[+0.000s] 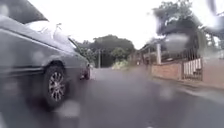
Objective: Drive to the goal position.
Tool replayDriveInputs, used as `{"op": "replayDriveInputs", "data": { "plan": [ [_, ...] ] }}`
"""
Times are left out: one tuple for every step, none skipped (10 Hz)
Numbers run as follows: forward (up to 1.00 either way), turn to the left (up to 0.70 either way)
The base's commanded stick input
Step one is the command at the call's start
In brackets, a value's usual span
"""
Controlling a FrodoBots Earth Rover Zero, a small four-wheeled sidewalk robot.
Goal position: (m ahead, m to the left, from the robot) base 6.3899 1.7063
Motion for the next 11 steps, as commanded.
{"op": "replayDriveInputs", "data": {
  "plan": [
    [0.70,0.00],
    [0.70,0.00],
    [0.70,0.00],
    [0.70,0.00],
    [0.70,0.00],
    [0.70,0.00],
    [0.70,0.00],
    [0.70,0.00],
    [0.70,0.00],
    [0.70,0.00],
    [0.70,0.00]
  ]
}}
